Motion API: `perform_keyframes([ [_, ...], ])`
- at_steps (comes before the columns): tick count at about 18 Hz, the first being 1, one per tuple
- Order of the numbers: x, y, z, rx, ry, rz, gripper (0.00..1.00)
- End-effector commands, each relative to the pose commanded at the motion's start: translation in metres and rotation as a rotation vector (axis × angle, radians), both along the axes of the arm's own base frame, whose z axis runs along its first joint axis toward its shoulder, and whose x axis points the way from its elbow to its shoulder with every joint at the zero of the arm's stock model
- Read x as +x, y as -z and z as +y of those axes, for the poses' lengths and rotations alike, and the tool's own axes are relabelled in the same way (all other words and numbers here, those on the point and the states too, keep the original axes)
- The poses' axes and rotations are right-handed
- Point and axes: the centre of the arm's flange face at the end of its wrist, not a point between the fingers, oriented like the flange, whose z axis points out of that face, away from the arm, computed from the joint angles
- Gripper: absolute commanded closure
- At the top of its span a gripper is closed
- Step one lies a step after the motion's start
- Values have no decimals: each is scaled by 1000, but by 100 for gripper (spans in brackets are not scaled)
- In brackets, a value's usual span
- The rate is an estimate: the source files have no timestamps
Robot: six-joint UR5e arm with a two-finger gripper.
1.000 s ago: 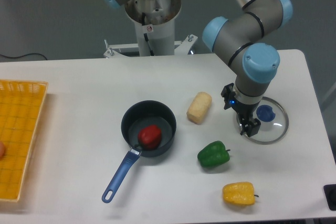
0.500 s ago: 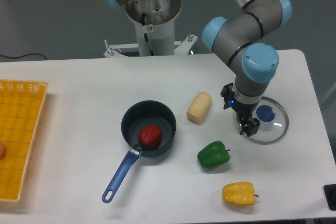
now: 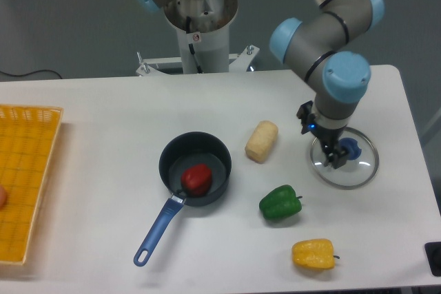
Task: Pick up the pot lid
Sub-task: 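Lower the open gripper around the blue knob of the lid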
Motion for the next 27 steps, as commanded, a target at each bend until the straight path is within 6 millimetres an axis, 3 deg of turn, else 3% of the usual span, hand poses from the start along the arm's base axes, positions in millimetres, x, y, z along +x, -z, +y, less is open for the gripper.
perform_keyframes([
  [5, -4, 14, -16, 109, -53, -66, 0],
  [10, -15, 22, -31, 111, -14, -69, 0],
  [15, -32, 24, -29, 112, 134, -32, 0],
  [18, -37, 25, -30, 79, 133, -24, 0],
  [23, -38, 32, -38, 79, -171, -41, 0],
  [27, -44, 43, -38, 85, -240, -34, 0],
])
